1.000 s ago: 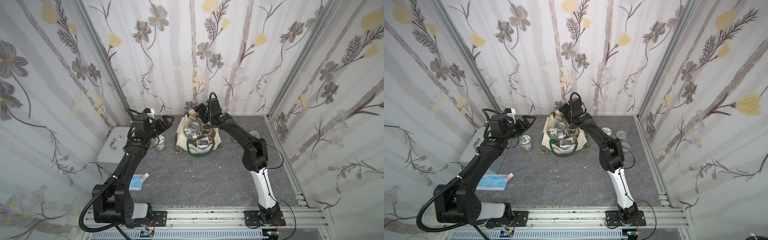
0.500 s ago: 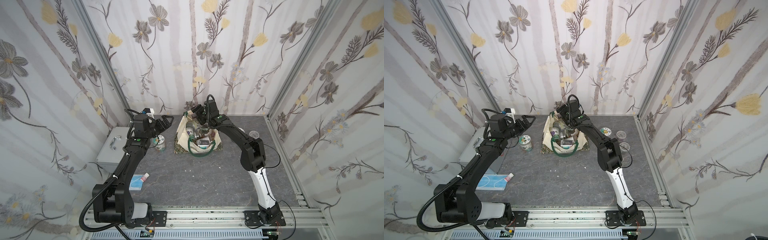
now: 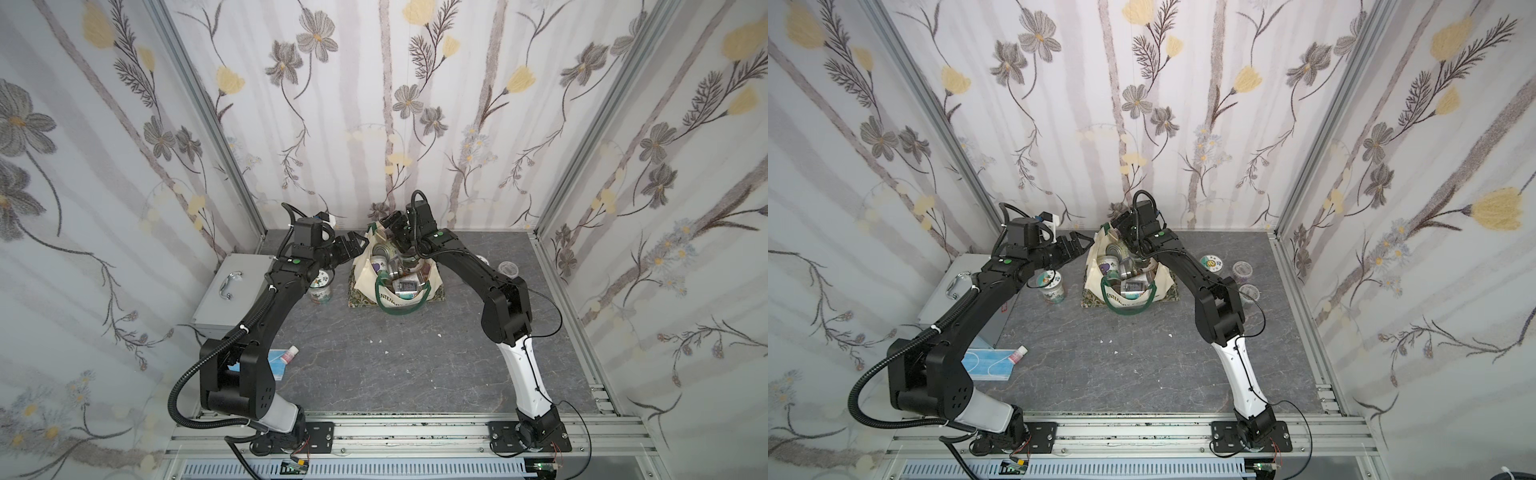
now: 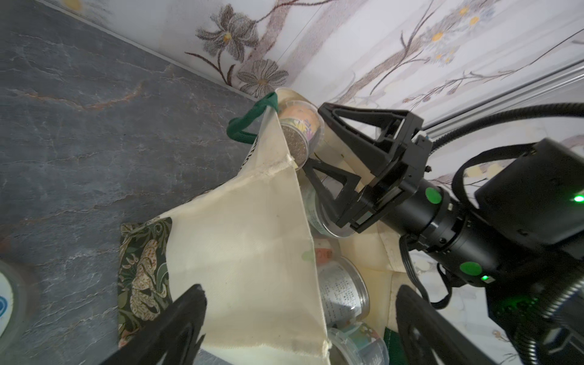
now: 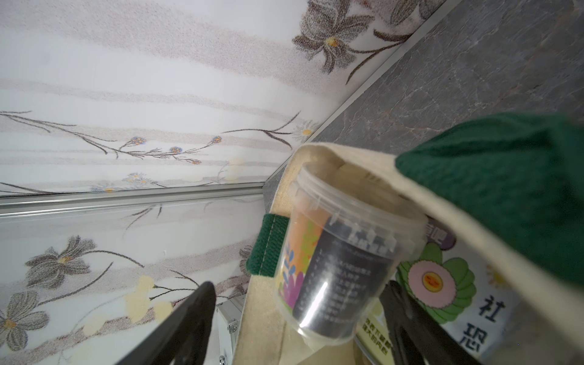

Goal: Take out the seed jars from the canvas bag
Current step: Pick up the seed jar from the canvas bag.

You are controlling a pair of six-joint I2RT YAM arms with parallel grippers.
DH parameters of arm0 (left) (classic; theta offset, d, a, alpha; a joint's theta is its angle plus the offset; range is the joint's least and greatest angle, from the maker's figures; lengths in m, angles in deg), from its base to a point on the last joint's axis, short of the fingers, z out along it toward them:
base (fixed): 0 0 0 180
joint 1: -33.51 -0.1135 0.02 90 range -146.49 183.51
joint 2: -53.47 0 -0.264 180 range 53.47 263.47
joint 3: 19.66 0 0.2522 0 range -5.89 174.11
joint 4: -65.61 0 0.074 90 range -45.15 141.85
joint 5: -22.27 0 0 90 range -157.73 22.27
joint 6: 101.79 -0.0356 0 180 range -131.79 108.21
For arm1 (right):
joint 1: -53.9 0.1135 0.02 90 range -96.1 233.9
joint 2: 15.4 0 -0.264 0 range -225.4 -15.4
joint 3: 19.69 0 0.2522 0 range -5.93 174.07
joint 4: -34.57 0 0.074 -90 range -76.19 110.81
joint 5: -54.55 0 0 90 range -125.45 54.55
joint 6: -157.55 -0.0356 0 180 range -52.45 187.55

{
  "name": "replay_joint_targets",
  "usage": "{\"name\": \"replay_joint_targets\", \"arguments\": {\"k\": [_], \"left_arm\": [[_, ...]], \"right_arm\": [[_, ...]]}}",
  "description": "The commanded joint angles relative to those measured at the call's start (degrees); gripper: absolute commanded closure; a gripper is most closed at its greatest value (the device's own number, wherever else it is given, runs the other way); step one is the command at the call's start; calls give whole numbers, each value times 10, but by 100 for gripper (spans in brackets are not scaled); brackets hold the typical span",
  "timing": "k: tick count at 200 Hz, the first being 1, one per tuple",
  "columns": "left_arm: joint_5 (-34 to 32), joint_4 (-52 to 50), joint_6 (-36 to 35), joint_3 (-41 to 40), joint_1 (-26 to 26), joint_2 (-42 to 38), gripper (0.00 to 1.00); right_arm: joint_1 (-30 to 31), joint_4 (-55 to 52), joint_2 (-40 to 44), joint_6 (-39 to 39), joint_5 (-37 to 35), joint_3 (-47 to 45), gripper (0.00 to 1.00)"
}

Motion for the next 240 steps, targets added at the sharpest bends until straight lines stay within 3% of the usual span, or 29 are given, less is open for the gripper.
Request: {"name": "replay_joint_targets", "arguments": {"k": [1, 39, 100, 127, 163, 240], "left_arm": [[-48, -97, -57, 33, 14, 22, 10], [-68, -150, -85, 66, 37, 45, 28], [-45, -181, -101, 98, 58, 62, 72], [-47, -192, -111, 104, 64, 62, 86], [-50, -204, -114, 112, 67, 64, 93], [-55, -208, -115, 112, 68, 59, 96]], "right_arm": [[2, -29, 7, -10, -14, -4, 16], [3, -26, 4, -24, -19, -6, 17], [3, -37, -6, -40, -32, -6, 18], [3, -42, -12, -47, -33, -6, 18], [5, -46, -19, -60, -33, -6, 19], [13, -46, -31, -91, -36, -6, 20]]}}
